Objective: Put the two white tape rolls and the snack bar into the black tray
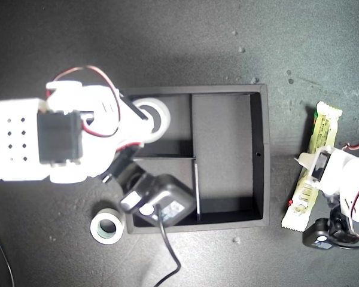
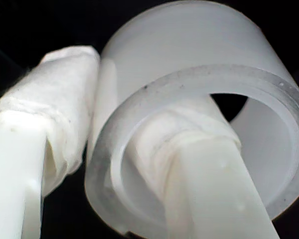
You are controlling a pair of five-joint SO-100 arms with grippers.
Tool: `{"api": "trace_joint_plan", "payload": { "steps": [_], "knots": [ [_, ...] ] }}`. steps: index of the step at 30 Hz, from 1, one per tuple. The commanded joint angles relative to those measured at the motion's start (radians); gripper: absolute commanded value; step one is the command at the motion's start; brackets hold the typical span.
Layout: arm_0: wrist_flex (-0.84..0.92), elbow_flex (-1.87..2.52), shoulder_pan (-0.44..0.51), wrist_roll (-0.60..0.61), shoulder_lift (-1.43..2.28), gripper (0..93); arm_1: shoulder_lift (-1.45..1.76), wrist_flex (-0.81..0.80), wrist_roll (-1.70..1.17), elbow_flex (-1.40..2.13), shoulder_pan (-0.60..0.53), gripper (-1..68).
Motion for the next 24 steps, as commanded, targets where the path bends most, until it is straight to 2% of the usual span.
{"api": "trace_joint_plan", "payload": {
  "steps": [1, 5, 9, 13, 17, 21, 24],
  "knots": [
    [0.015, -0.044, -0.018, -0.003, 0.002, 0.4, 0.017, 0.169, -0.055, -0.169, -0.025, 5.2],
    [0.015, -0.046, -0.031, 0.0, -0.009, 0.5, 0.017, 0.379, -0.126, -0.41, -0.038, 4.5],
    [0.015, -0.087, -0.025, 0.002, -0.051, 0.5, 0.017, 0.454, -0.17, -0.56, -0.044, 4.4],
    [0.031, -0.155, -0.012, 0.002, -0.098, 0.5, 0.006, 0.448, -0.222, -0.693, -0.049, 4.6],
    [0.074, -0.265, 0.003, 0.0, -0.164, 0.5, 0.005, 0.371, -0.272, -0.73, -0.021, 4.7],
    [0.158, -0.411, 0.009, -0.006, -0.262, 0.5, -0.031, 0.249, -0.305, -0.733, 0.0, 4.9],
    [0.245, -0.557, 0.018, -0.011, -0.35, 0.5, -0.15, 0.245, -0.321, -0.857, 0.014, 4.9]
  ]
}}
